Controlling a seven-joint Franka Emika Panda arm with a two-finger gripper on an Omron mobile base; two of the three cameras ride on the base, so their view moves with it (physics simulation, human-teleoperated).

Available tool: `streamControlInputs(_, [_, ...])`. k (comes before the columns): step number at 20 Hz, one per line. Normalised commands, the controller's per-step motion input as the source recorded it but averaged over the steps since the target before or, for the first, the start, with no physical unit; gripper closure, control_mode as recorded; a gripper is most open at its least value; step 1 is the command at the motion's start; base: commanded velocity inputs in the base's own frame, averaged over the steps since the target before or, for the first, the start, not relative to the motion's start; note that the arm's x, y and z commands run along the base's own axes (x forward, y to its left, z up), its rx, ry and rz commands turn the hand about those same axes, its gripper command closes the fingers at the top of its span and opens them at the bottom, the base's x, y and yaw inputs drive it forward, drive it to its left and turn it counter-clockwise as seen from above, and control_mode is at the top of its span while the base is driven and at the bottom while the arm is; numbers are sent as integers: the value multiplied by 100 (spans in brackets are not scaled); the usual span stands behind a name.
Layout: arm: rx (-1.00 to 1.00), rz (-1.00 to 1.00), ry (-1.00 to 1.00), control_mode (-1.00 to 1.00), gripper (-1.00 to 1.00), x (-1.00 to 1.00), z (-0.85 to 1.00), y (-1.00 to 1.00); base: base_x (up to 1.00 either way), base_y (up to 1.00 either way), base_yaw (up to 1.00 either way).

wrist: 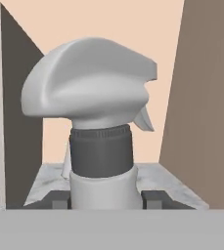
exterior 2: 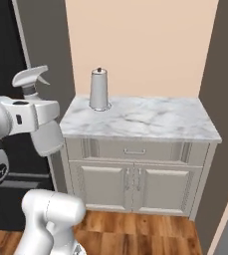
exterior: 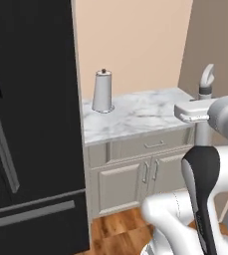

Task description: Move the cutting board and knife to the sink. Then move spray from the cabinet to the counter.

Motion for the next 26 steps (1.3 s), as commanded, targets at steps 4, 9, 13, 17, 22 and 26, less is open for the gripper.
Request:
streamControlInputs(4, [0, 0, 0, 100, 100, 0, 0, 0, 8, -52, -14])
streamControlInputs(9, [0, 0, 0, 100, 100, 0, 0, 0, 23, -99, -6])
streamControlInputs(13, [0, 0, 0, 100, 100, 0, 0, 0, 36, -66, -1])
streamControlInputs(17, [0, 0, 0, 100, 100, 0, 0, 0, 75, 28, -4])
streamControlInputs(22, [0, 0, 0, 100, 100, 0, 0, 0, 87, 2, -8])
streamControlInputs(26, [0, 0, 0, 100, 100, 0, 0, 0, 49, -1, -3])
